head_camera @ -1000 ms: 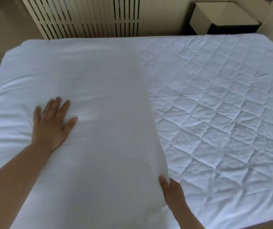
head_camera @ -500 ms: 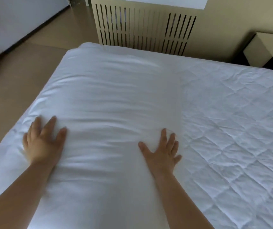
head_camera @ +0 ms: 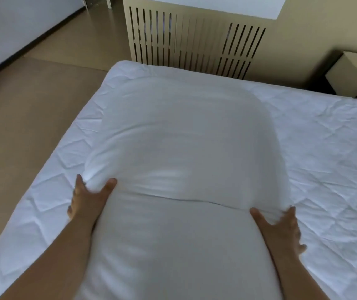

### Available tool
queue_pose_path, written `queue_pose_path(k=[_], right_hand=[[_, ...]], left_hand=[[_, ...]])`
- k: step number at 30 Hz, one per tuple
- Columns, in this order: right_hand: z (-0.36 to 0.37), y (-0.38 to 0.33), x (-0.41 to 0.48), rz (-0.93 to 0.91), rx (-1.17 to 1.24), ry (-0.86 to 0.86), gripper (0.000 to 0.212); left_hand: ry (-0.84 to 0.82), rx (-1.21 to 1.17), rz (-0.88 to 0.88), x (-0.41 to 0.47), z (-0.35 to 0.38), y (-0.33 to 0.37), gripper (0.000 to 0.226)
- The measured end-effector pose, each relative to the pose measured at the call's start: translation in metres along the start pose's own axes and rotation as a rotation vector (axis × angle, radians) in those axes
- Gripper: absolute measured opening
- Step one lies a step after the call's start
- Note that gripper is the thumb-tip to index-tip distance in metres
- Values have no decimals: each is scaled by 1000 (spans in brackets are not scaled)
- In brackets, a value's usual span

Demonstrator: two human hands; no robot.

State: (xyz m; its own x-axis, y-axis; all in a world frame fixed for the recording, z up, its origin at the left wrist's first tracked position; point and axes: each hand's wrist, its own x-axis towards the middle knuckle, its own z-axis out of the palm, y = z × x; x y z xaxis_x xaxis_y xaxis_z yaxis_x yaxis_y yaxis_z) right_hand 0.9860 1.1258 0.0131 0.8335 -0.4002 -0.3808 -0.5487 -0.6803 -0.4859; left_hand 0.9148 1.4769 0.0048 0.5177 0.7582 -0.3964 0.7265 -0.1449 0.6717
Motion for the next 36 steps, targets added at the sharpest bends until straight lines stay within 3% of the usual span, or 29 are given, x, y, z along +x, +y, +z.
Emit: queue_pose_path(k=[4,8,10,12,14,17,19,26,30,34,36], right_hand=[[19,-14,-4,2,-52,77,105],[18,-23,-11,15,-39,66,109],[17,-25,-17,7,0,48,108],[18,-26,-21,-16,39,57,91],[19,-28,-24,-27,32,68,73],[17,-30,-28,-27,17,83,65],[15,-29,-32,-26,13,100,59],[7,-23,-28,22,47,106,36],[-11,-11,-44,-15,113,173,28],[-41,6,-66,-28,301,257,45],[-63,15,-74,-19,410,271,48]], left_hand=[[-147,-120,-64,36,2,-18,132],[-282,-126,-107,51,2,-17,135],[-319,-159,-106,53,3,-18,125],[-345,-173,-98,57,5,-22,110],[-383,-165,-92,62,7,-25,108],[-494,-164,-90,70,4,-28,132],[-544,-173,-86,71,1,-29,136],[-395,-244,-15,39,-3,-28,117],[-309,-342,146,-2,-17,-19,116],[-251,-334,273,-50,-24,-7,60],[-181,-280,330,-79,-23,-1,54]])
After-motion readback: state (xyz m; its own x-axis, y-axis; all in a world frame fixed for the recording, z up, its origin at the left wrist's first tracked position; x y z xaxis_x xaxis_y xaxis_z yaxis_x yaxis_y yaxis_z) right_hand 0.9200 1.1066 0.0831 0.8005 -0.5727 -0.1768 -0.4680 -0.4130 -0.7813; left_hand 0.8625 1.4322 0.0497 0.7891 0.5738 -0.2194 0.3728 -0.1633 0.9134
